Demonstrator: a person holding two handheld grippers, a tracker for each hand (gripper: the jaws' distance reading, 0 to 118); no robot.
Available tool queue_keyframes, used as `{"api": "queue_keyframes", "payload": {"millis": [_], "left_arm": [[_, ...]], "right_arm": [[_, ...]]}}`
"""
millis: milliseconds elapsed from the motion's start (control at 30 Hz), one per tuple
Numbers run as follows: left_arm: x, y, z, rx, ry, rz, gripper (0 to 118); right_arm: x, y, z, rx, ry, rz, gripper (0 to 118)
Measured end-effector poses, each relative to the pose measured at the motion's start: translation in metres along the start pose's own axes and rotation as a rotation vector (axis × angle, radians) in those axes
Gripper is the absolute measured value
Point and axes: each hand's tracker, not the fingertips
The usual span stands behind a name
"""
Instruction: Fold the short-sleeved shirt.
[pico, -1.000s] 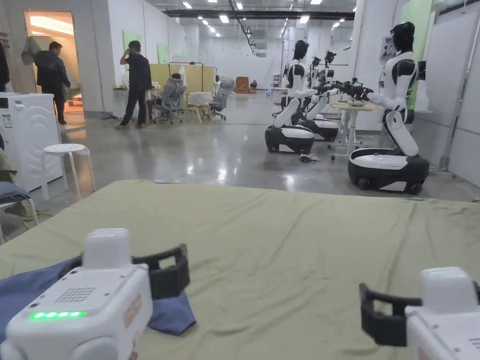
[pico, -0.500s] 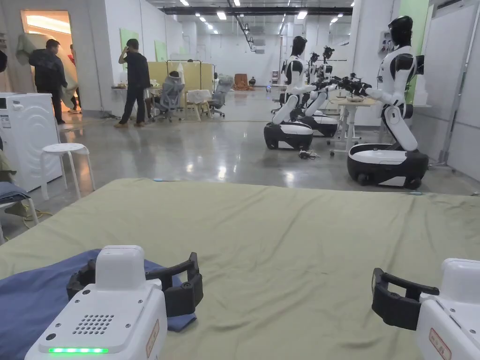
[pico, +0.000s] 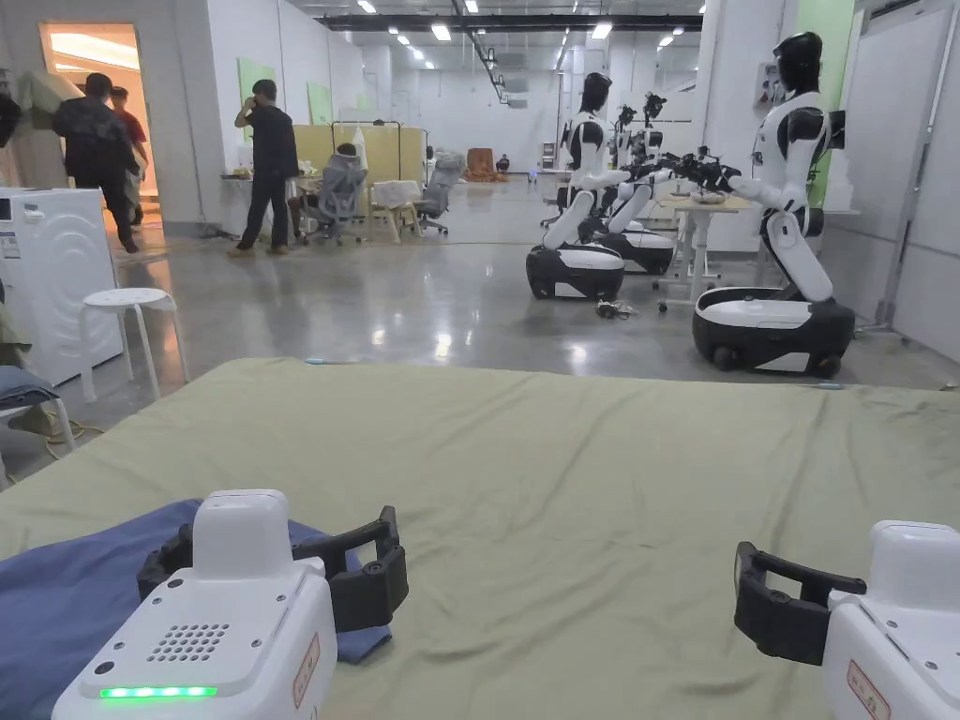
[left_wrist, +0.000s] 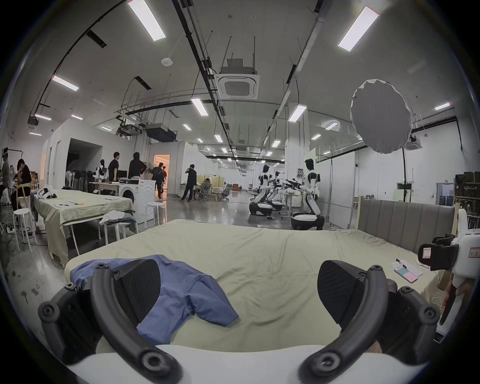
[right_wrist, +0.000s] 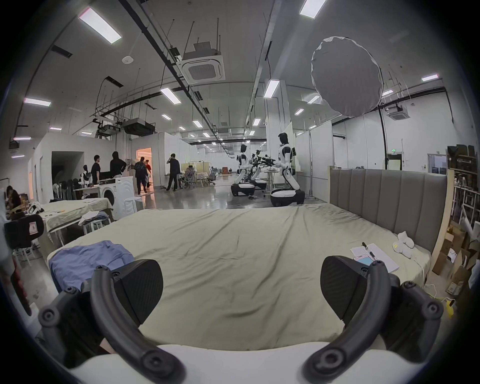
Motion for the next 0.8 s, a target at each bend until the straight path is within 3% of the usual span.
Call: {"api": "queue_keyframes", "payload": {"millis": [633,667,700,733,767,800], "left_arm": [[0.008,0.001,0.002,-0.015,-0.041,0.004,117],[0.009,0.001,0.004,-0.014,-0.058,0.006,112],[0.011,0.001,0.007,0.004,-0.091,0.009,98],[0.013,0.001,0.01,0.025,-0.082,0.0,68],[0.017,0.0,0.01,0.034,-0.081,-0.013,16],[0.021,0.001,0.01,0.039,-0.033,-0.051,1]], "right_arm": [[0.001,-0.002,0.0,-0.007,-0.007,0.007,115],[0.001,-0.002,0.001,-0.005,-0.003,0.01,106],[0.0,-0.002,0.003,-0.003,0.003,0.013,91],[-0.001,-0.002,0.003,-0.004,0.001,0.021,68],[-0.003,-0.002,0.003,-0.01,-0.014,0.039,39],[-0.005,-0.003,0.003,-0.014,-0.033,0.058,23]]}}
